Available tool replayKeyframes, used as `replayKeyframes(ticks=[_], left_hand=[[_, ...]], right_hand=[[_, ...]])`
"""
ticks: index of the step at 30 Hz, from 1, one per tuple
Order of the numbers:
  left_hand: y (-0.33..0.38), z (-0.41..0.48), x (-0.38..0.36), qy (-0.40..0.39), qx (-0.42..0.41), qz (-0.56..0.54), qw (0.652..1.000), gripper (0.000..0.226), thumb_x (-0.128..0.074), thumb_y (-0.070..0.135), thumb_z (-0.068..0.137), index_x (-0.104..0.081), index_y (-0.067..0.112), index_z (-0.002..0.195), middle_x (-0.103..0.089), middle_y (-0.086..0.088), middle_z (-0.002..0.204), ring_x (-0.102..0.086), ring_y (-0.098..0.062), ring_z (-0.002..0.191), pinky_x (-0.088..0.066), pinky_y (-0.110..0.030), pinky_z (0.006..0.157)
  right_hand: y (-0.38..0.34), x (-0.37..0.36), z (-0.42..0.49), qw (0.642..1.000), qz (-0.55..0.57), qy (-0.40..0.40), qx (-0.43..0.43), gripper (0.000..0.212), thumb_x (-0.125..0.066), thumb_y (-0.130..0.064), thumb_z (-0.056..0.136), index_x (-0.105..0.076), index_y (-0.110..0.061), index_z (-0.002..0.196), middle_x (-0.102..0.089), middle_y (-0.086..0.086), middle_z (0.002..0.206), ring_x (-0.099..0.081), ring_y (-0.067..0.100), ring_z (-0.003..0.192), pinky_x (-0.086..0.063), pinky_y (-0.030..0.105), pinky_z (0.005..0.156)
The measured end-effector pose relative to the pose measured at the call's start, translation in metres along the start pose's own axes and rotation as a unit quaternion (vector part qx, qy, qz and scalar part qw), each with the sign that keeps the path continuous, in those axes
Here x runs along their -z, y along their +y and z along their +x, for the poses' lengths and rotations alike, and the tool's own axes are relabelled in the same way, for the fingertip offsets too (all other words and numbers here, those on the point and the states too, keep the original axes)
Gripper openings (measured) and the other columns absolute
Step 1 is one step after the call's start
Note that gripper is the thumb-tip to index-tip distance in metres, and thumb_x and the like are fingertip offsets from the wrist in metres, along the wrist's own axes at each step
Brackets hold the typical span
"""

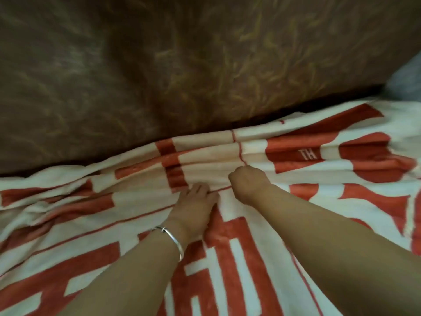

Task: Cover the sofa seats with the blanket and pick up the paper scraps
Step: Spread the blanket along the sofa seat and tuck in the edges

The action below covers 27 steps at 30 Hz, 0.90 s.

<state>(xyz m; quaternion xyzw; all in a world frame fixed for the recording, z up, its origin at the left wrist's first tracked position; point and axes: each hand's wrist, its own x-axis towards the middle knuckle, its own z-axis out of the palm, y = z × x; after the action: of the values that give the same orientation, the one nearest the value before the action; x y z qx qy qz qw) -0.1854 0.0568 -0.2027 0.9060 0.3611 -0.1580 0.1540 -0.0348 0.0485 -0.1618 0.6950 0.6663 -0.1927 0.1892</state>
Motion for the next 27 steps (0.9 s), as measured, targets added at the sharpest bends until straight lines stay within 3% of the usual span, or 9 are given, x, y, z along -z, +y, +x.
replayKeyframes(ticks=[3,6,8,10,15,17,20,25,27], left_hand=[[0.044,0.038,0.013,-0.012,0.024,0.043,0.999,0.051,-0.02,0.024,0.091,-0.032,0.021,0.14,-0.032,-0.008,0.143,-0.028,-0.029,0.133,-0.027,-0.041,0.108],[0.088,0.073,0.028,-0.026,0.026,0.049,0.998,0.046,-0.037,0.015,0.092,-0.035,0.018,0.137,-0.032,-0.008,0.142,-0.03,-0.03,0.131,-0.029,-0.04,0.105],[0.116,0.096,0.034,-0.019,0.025,0.039,0.999,0.043,-0.037,0.013,0.092,-0.038,0.018,0.134,-0.034,-0.007,0.14,-0.032,-0.028,0.129,-0.03,-0.039,0.103],[0.145,0.119,0.039,-0.007,0.017,0.017,1.0,0.04,-0.035,0.015,0.094,-0.038,0.019,0.135,-0.036,-0.005,0.139,-0.034,-0.027,0.128,-0.031,-0.037,0.101],[0.201,0.167,0.047,0.035,0.062,-0.042,0.997,0.047,-0.038,0.009,0.093,-0.031,0.02,0.139,-0.032,-0.006,0.14,-0.048,-0.029,0.113,-0.044,-0.038,0.089],[0.212,0.182,0.048,0.021,0.097,-0.04,0.994,0.045,-0.038,0.012,0.095,-0.031,0.02,0.139,-0.033,-0.007,0.138,-0.052,-0.03,0.109,-0.048,-0.042,0.085],[0.217,0.2,0.055,-0.015,0.139,-0.014,0.99,0.033,-0.037,0.018,0.097,-0.044,0.013,0.129,-0.045,-0.01,0.129,-0.055,-0.033,0.111,-0.046,-0.043,0.088],[0.202,0.224,0.059,0.07,0.198,-0.027,0.977,0.03,-0.032,0.016,0.098,-0.046,0.011,0.125,-0.052,-0.014,0.128,-0.059,-0.036,0.107,-0.049,-0.044,0.086],[0.198,0.229,0.058,0.073,0.209,-0.034,0.975,0.03,-0.031,0.016,0.099,-0.047,0.01,0.123,-0.054,-0.015,0.127,-0.057,-0.035,0.11,-0.048,-0.044,0.091]], right_hand=[[0.065,-0.002,-0.013,1.0,0.009,-0.006,-0.002,0.035,-0.039,-0.003,0.092,-0.057,-0.006,0.122,-0.055,0.016,0.128,-0.053,0.033,0.119,-0.045,0.036,0.092],[0.125,-0.006,-0.019,1.0,0.016,-0.007,-0.01,0.031,-0.044,-0.009,0.093,-0.059,-0.009,0.121,-0.058,0.013,0.126,-0.056,0.03,0.116,-0.047,0.034,0.091],[0.159,-0.01,-0.023,1.0,0.025,-0.013,-0.014,0.028,-0.049,-0.014,0.094,-0.061,-0.01,0.119,-0.06,0.013,0.124,-0.057,0.03,0.115,-0.047,0.035,0.091],[0.19,-0.013,-0.029,0.999,0.036,-0.016,-0.025,0.03,-0.047,-0.007,0.092,-0.061,-0.008,0.119,-0.059,0.013,0.124,-0.056,0.031,0.116,-0.047,0.036,0.091],[0.261,-0.014,-0.035,0.994,0.05,0.034,-0.09,0.045,-0.035,0.002,0.093,-0.036,-0.006,0.138,-0.046,0.017,0.134,-0.054,0.034,0.118,-0.046,0.04,0.089],[0.285,-0.021,-0.033,0.993,0.046,0.032,-0.109,0.046,-0.036,-0.001,0.094,-0.036,-0.009,0.139,-0.051,0.014,0.13,-0.056,0.032,0.116,-0.047,0.039,0.087],[0.305,-0.035,-0.028,0.994,0.042,0.012,-0.104,0.037,-0.037,-0.003,0.095,-0.054,-0.01,0.127,-0.059,0.009,0.127,-0.058,0.028,0.116,-0.047,0.036,0.089],[0.324,-0.038,-0.009,0.981,0.108,0.112,-0.114,0.031,-0.037,0.0,0.093,-0.056,-0.006,0.117,-0.066,0.013,0.112,-0.063,0.033,0.104,-0.045,0.036,0.074],[0.329,-0.037,-0.003,0.981,0.117,0.11,-0.108,0.029,-0.036,0.0,0.094,-0.055,-0.004,0.116,-0.065,0.014,0.113,-0.063,0.033,0.103,-0.043,0.035,0.07]])
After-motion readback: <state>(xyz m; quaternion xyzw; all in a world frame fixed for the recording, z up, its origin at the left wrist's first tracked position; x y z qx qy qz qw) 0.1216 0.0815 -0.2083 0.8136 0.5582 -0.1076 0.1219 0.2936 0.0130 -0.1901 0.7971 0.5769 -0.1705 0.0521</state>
